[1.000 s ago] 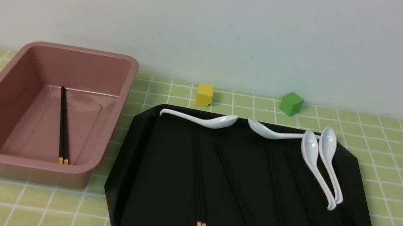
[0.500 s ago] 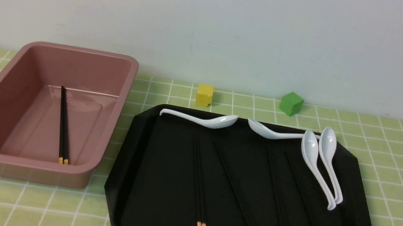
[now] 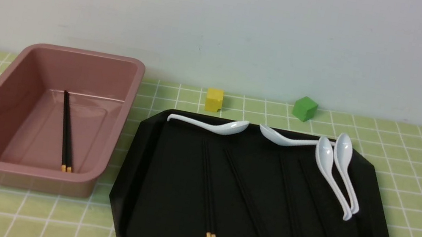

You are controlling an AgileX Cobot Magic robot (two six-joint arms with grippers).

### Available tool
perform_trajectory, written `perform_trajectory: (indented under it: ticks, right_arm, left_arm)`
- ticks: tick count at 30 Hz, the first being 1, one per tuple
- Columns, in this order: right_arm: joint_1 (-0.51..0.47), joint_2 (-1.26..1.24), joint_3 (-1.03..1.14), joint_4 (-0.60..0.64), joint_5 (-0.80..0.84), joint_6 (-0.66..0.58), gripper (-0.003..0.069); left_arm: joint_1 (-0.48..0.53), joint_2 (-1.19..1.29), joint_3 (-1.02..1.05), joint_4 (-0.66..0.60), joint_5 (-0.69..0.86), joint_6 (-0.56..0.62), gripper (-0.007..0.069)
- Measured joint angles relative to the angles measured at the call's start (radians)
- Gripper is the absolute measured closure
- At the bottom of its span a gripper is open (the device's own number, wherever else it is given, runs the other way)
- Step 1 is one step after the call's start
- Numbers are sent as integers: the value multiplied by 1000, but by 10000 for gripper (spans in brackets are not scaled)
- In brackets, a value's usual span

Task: On green tablecloth take chopsticks from black tray and put them in box.
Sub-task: 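Reach over to the black tray and grasp a pair of chopsticks with the left gripper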

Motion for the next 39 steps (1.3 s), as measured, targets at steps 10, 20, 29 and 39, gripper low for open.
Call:
perform_trajectory:
  ticks: [10, 20, 29, 39]
  right_arm:
    - [0, 0, 0, 0, 0, 1, 419]
    - [0, 0, 0, 0, 0, 1, 419]
    - [0, 0, 0, 0, 0, 1, 419]
    - [0, 0, 0, 0, 0, 1, 419]
  left_arm:
    - [0, 0, 0, 0, 0, 0, 517]
    - [0, 0, 0, -228, 0, -164, 511]
    - [0, 0, 0, -859, -45, -509, 503]
    - [0, 160, -364, -869, -15, -60, 622]
